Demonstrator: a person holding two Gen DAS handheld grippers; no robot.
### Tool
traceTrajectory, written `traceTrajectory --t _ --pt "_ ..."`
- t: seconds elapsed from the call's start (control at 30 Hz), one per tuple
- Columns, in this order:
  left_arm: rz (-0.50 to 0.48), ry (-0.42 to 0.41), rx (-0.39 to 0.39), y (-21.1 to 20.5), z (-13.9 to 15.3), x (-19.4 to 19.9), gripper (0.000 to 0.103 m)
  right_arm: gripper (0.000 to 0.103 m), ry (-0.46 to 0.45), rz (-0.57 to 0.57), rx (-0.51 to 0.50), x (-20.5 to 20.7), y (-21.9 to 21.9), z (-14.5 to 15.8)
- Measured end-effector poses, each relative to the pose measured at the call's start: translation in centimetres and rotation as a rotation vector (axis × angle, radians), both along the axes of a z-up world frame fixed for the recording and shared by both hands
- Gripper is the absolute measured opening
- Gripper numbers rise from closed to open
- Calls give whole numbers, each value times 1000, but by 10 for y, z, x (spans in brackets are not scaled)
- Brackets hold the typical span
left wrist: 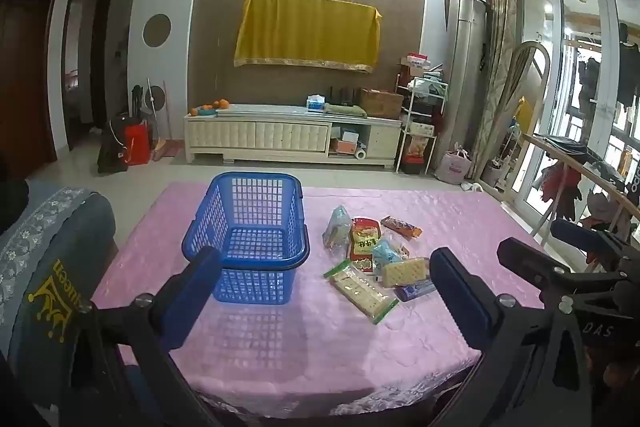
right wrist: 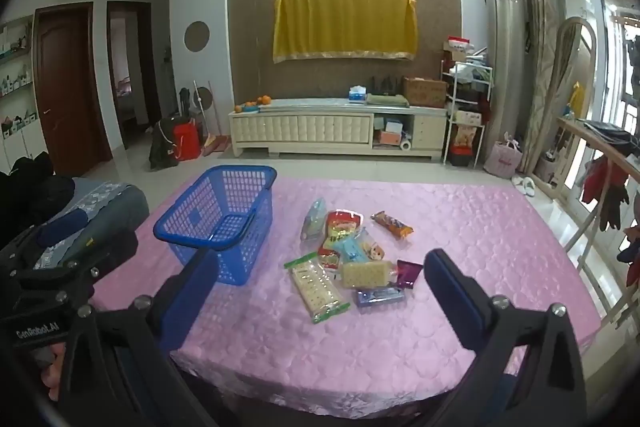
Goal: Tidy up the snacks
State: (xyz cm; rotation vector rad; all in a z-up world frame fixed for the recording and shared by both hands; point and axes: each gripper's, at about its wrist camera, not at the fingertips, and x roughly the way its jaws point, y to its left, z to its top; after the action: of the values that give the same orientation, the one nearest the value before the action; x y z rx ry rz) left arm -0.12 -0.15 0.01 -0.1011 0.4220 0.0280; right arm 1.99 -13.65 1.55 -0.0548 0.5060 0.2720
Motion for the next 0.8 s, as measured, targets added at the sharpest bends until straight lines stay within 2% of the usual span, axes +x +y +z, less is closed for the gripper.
traceTrajectory --t 0.1,0.17,0.8 --pt "1 3 10 -4 -1 -3 103 103 35 11 4 6 -3 -3" --pt "-2 37 -18 2 -4 4 103 103 19 8 -29 4 3 -2" --pt "-10 51 -23 2 -3 1 103 103 36 24 14 1 -2 -7"
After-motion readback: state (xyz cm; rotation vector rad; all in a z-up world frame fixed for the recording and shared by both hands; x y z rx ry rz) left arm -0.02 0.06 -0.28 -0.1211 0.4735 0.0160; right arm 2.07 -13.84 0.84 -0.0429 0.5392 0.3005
